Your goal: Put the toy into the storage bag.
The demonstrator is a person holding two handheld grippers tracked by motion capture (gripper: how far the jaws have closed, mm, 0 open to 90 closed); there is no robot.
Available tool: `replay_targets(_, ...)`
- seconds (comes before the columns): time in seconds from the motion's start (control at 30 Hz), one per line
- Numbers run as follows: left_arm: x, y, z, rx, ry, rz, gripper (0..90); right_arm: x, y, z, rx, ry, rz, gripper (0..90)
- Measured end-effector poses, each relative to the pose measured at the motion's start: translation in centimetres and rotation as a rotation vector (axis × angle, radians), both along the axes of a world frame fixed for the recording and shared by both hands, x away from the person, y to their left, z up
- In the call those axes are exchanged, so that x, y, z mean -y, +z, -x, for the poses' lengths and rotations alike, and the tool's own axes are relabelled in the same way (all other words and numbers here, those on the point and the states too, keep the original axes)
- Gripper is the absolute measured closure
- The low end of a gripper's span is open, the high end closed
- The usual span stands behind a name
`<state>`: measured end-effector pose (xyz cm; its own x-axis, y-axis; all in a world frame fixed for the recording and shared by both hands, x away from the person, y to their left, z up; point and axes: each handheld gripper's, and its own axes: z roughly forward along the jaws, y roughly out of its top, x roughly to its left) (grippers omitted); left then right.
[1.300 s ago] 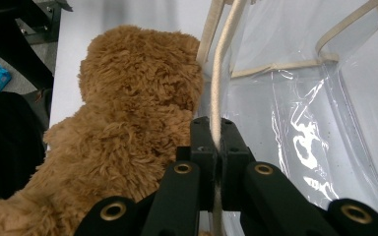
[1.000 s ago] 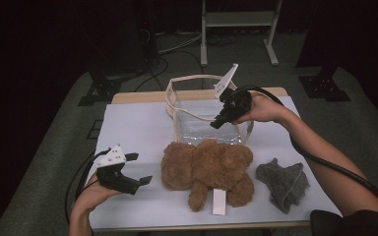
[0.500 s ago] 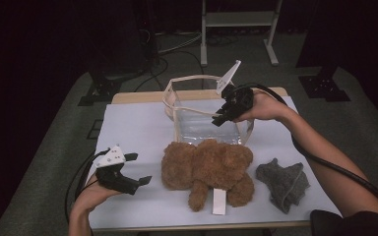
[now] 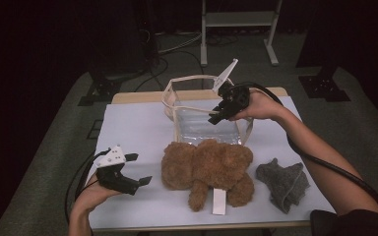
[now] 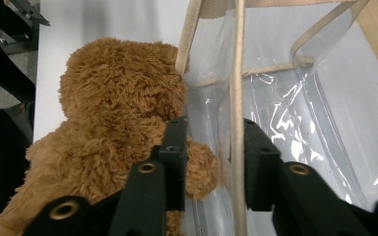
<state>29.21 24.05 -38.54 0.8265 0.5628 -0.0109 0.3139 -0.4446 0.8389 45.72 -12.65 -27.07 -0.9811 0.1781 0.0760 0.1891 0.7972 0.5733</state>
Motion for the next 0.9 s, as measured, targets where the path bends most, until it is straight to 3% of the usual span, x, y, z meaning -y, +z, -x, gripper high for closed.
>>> replay_targets(0.13,-0.1,0.1,0.1,0.002,0.001,-0.001,5.6,-0.2,0.0,0.3,0.008,0.02,0.013,85.9)
replay_targets(0.4,0.0,0.2,0.1,0.004,-0.002,-0.003,5.6,-0.1,-0.2,1.1,-0.007,0.064,-0.006,87.0)
replay_targets(0.9,0.0,0.2,0.2,0.007,-0.002,-0.003,5.6,-0.5,-0.1,2.1,-0.013,0.092,-0.002,86.9)
